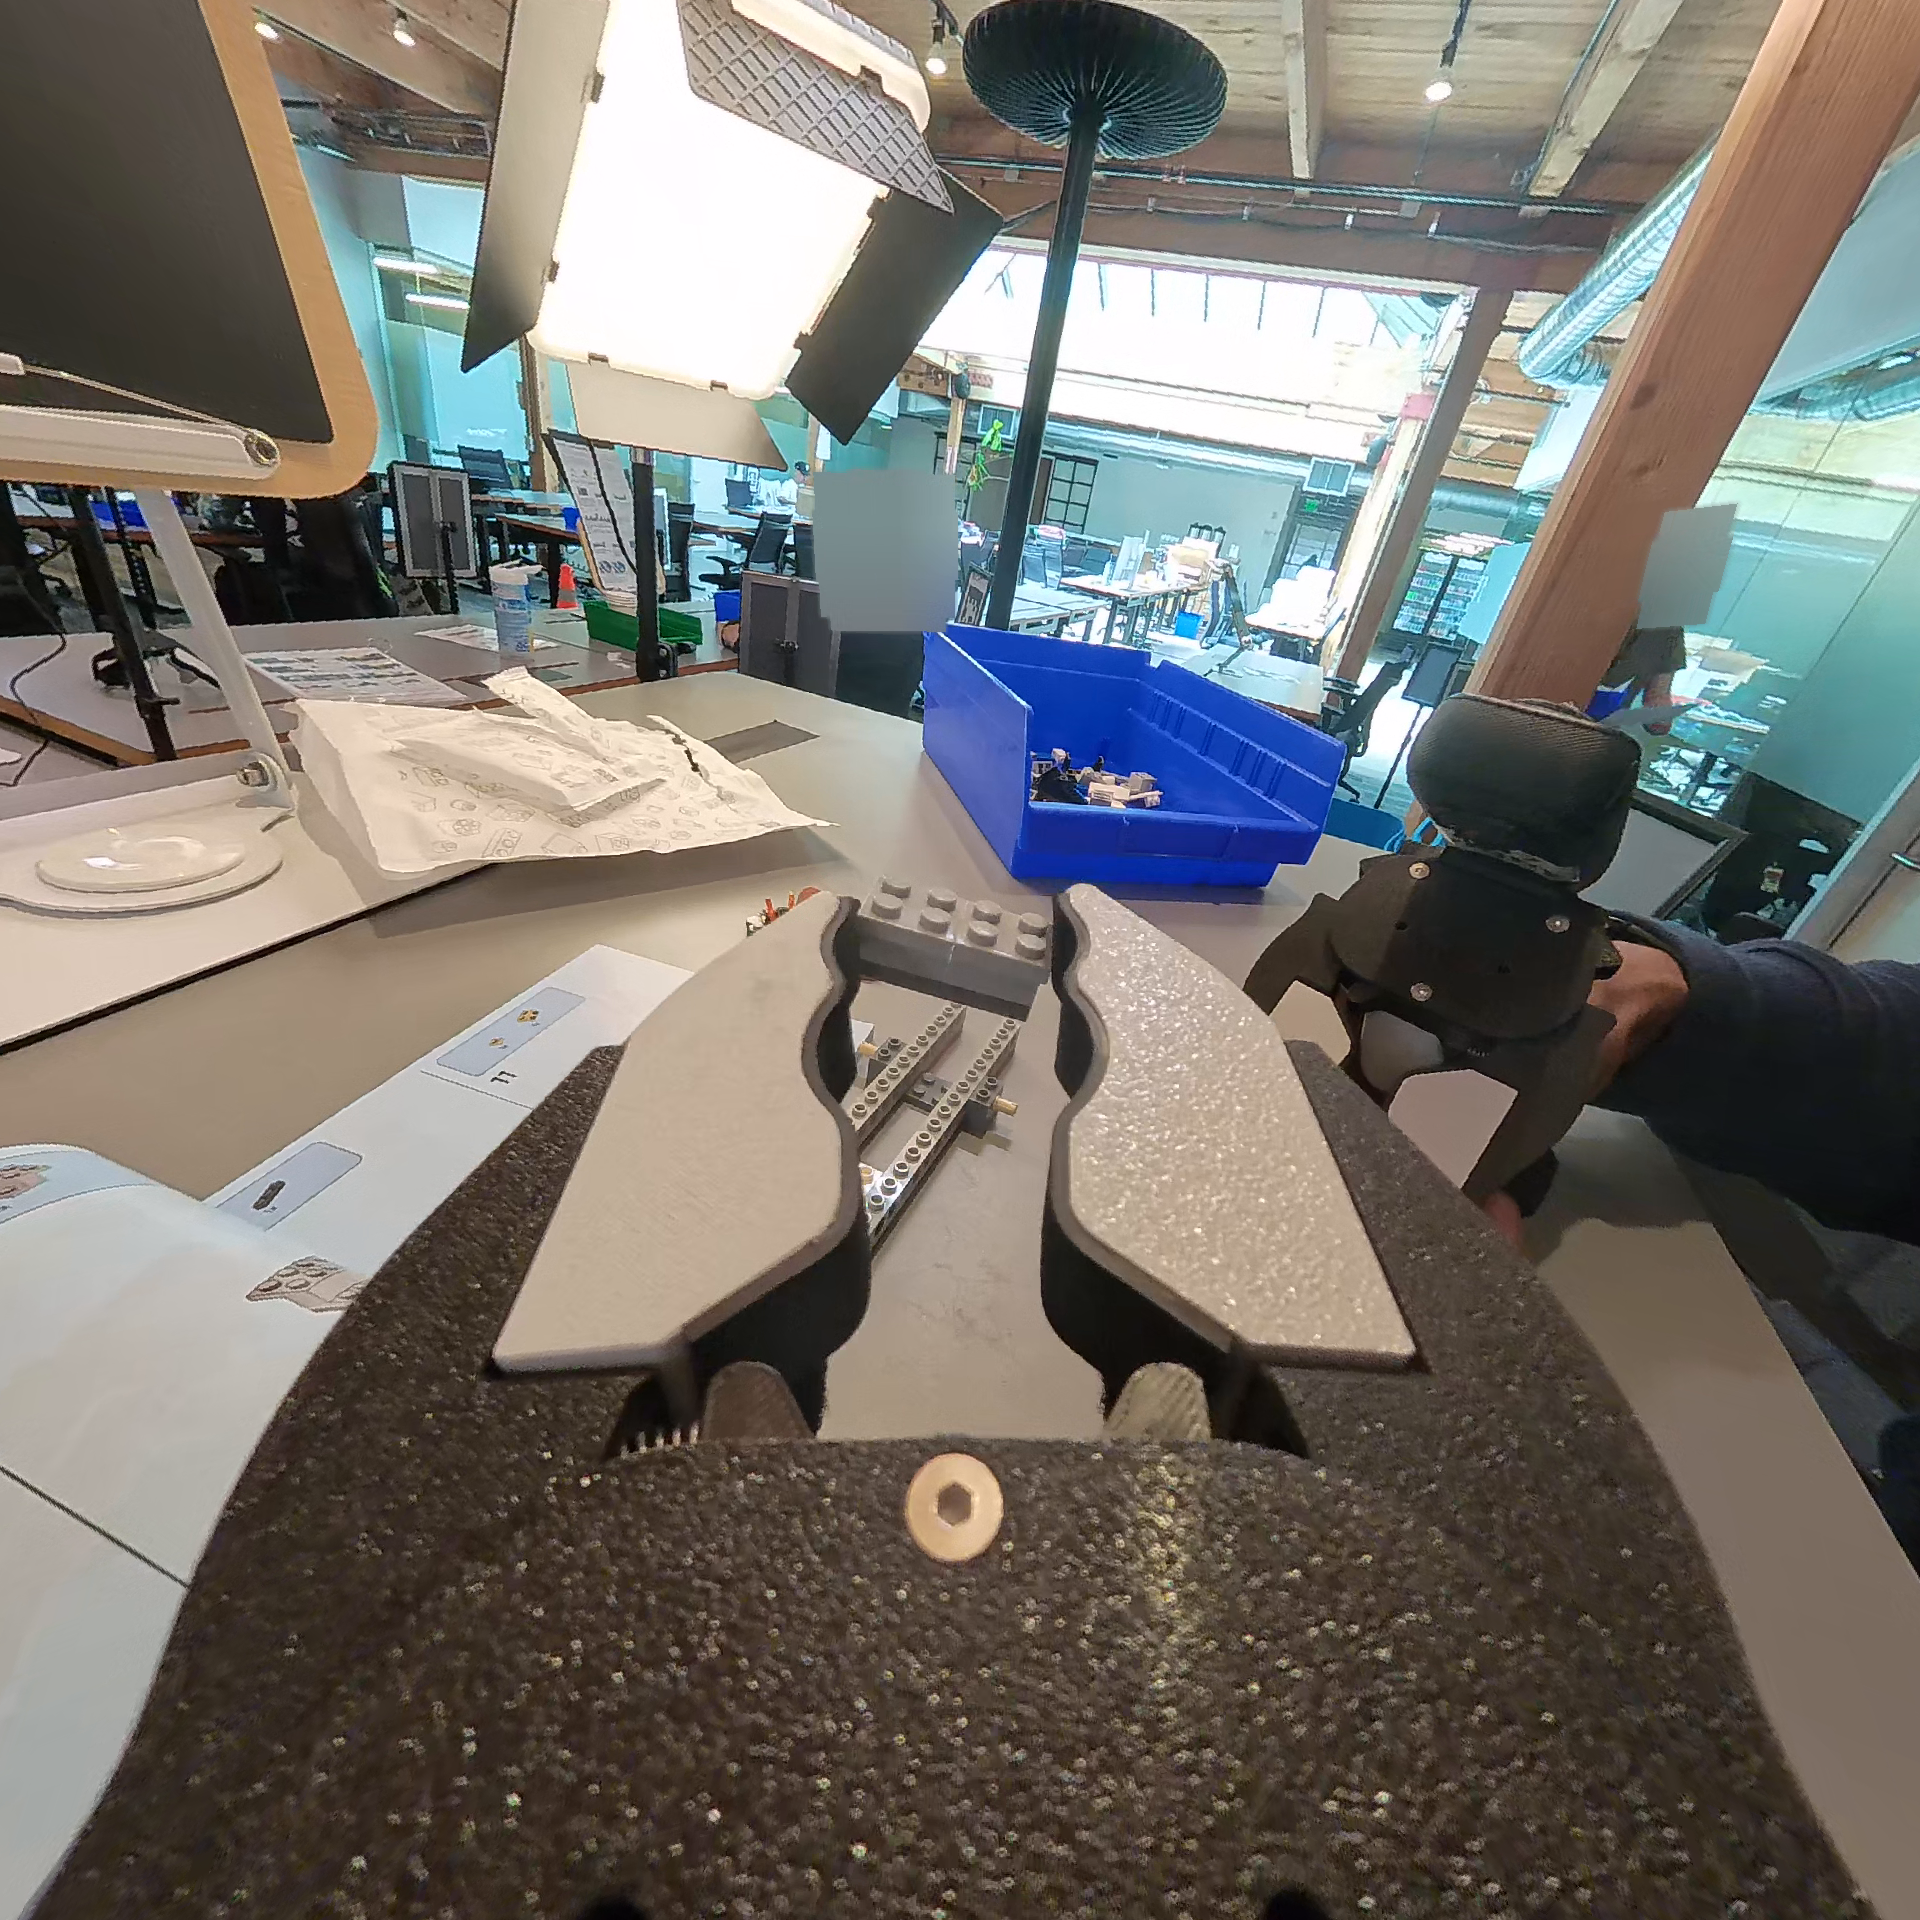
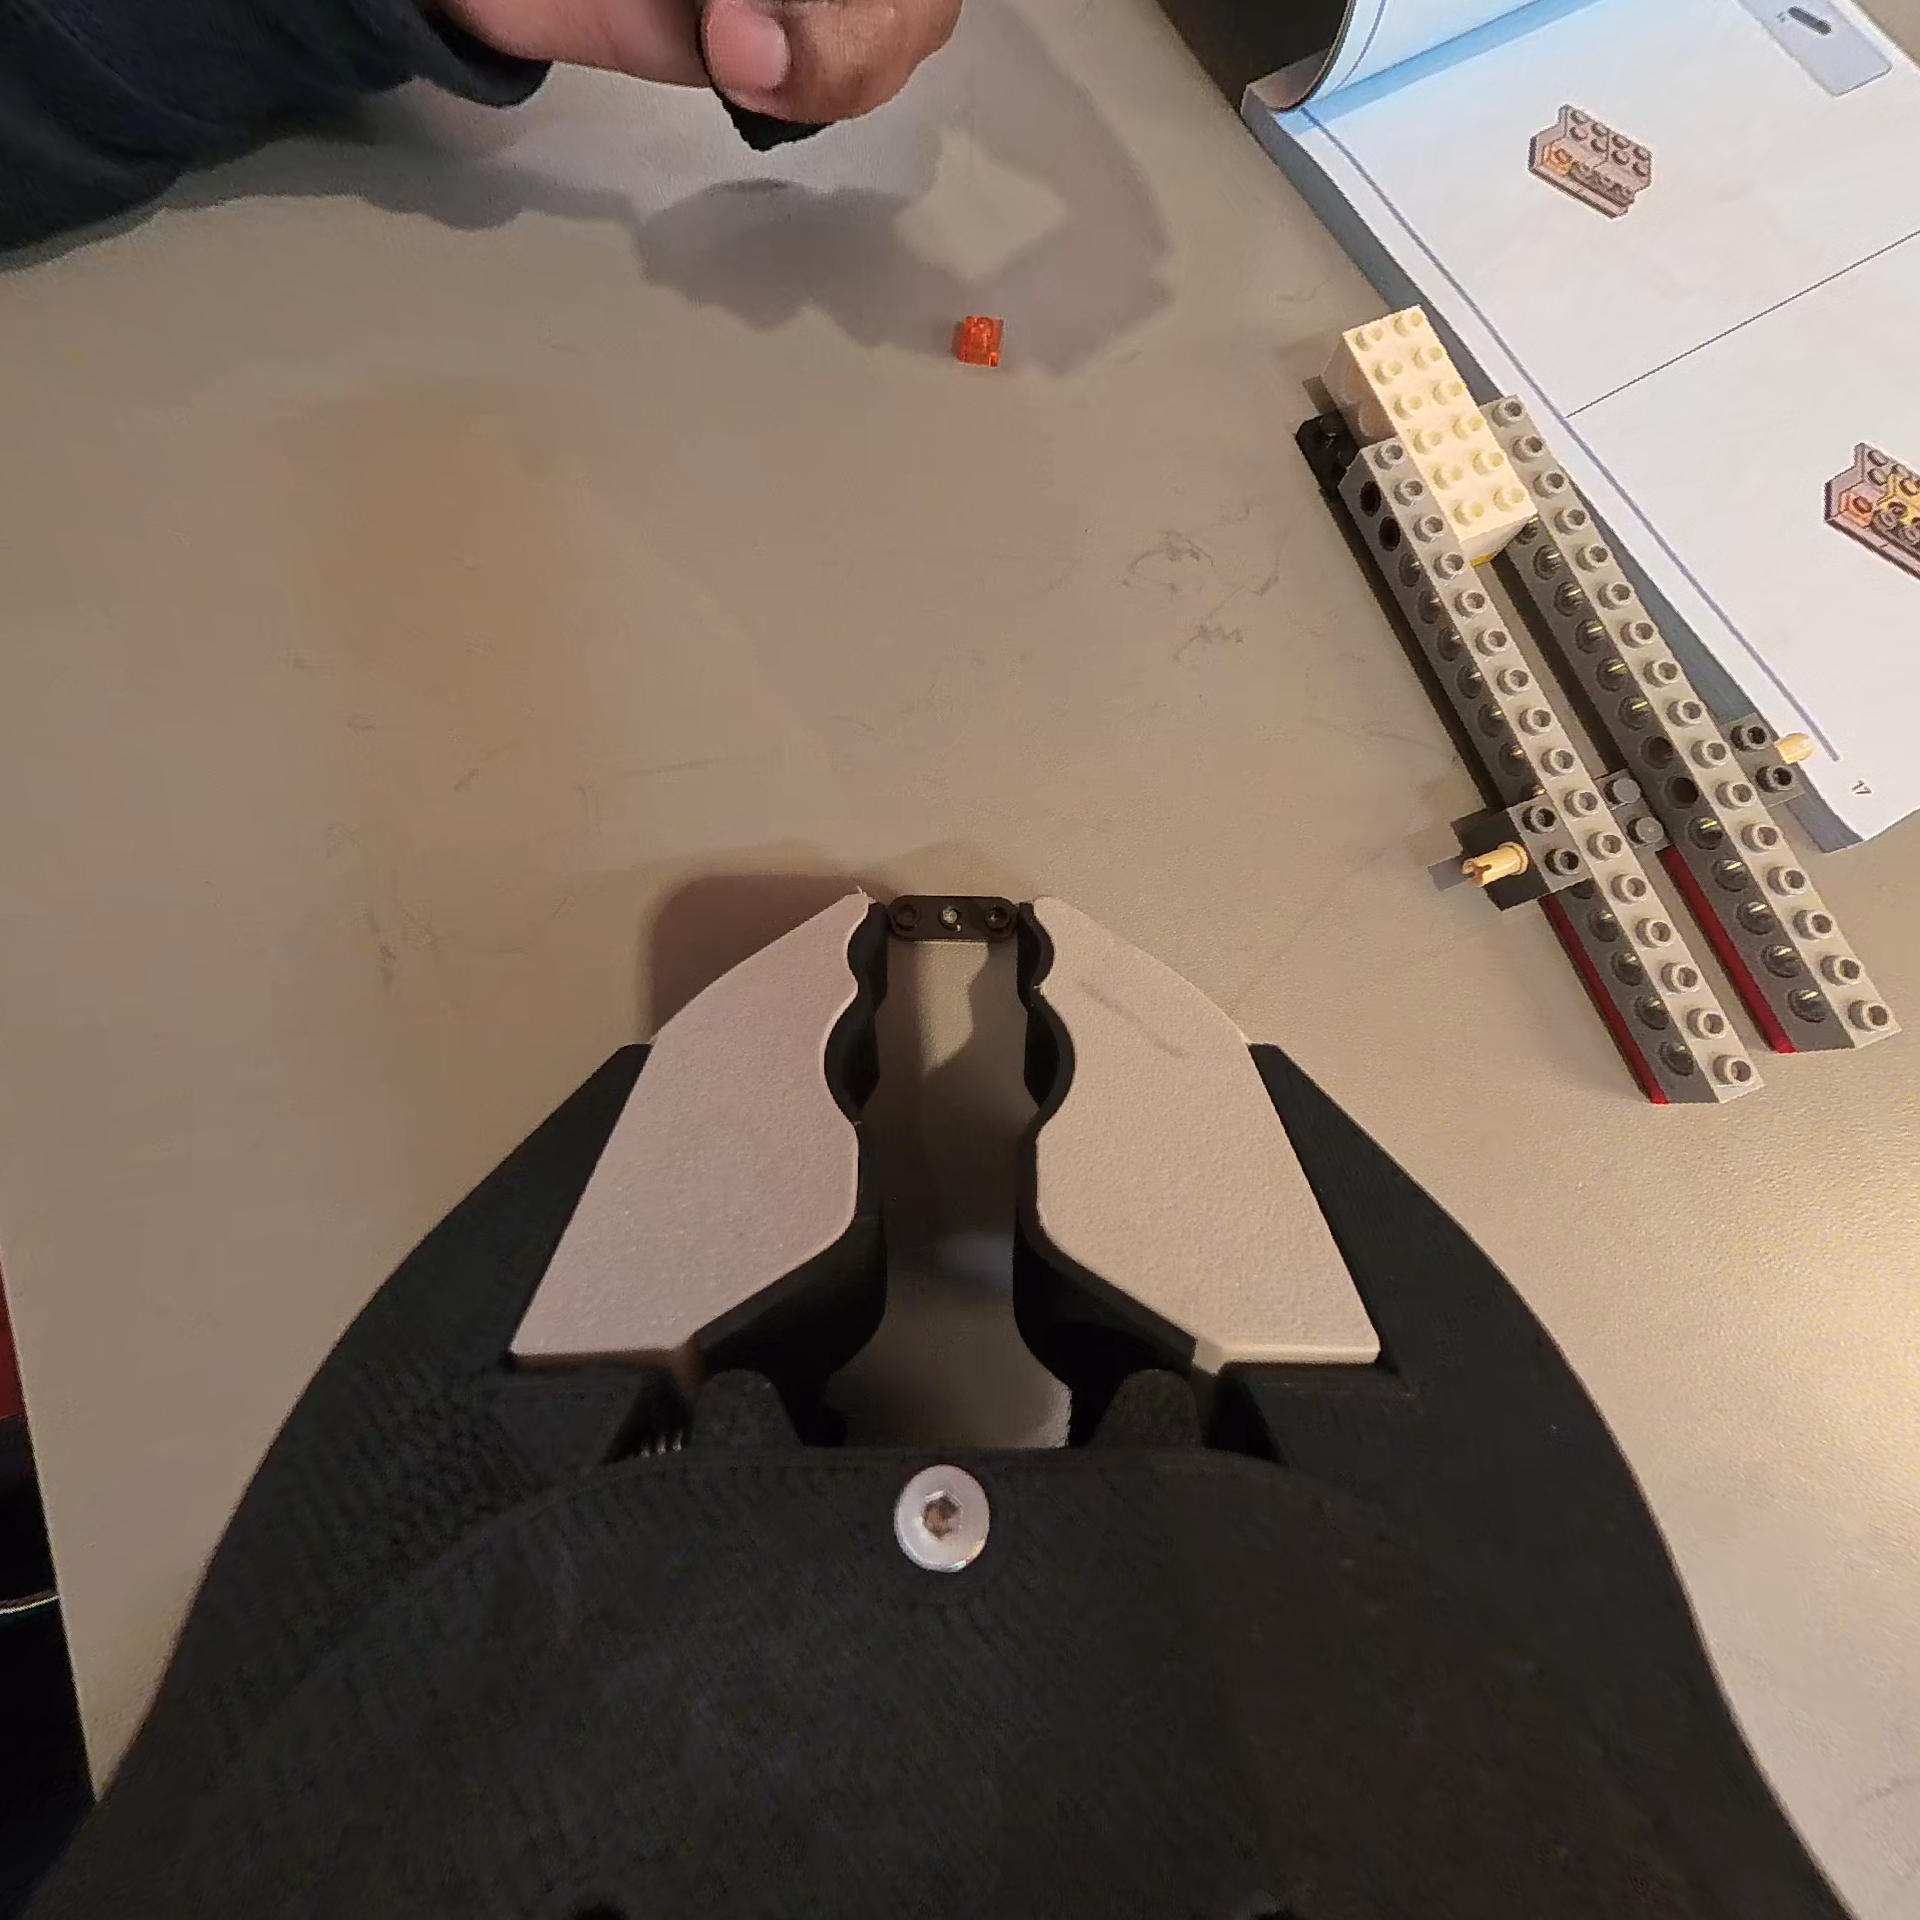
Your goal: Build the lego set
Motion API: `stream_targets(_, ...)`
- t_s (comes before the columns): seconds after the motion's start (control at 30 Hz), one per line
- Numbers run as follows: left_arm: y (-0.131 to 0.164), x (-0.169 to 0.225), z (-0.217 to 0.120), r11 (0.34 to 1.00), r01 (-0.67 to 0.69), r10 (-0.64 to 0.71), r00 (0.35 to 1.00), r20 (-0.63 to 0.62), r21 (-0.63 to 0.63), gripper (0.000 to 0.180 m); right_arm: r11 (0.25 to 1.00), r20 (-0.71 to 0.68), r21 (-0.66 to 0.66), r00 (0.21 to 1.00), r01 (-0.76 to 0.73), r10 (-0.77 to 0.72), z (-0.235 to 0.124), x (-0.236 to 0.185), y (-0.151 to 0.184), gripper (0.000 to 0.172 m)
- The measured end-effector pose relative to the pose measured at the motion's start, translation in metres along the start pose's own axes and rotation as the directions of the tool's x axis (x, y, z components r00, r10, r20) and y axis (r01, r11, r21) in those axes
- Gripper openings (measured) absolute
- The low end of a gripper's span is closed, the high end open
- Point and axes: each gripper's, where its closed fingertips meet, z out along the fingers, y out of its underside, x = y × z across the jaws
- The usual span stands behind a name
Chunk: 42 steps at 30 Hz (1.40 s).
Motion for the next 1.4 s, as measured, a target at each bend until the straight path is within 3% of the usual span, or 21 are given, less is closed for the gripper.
stream_targets(0.4, 0.000, 0.002, -0.001, 1.000, -0.026, 0.026, 1.000, 0.005, -0.010, 0.035, 1.000, 0.003, 0.000, 1.000, -0.007, 0.007, 0.000, 0.000, 0.000, 0.024)
stream_targets(0.8, 0.011, 0.021, 0.009, 0.985, -0.156, 0.154, 0.988, -0.027, -0.077, 0.035, 1.000, -0.001, 0.001, 1.000, -0.008, 0.008, 0.000, 0.001, 0.000, 0.024)
stream_targets(1.4, 0.012, 0.021, 0.006, 0.982, -0.170, 0.169, 0.985, -0.025, -0.079, 0.035, 1.000, -0.013, 0.002, 1.000, -0.008, 0.008, 0.000, 0.001, 0.000, 0.024)
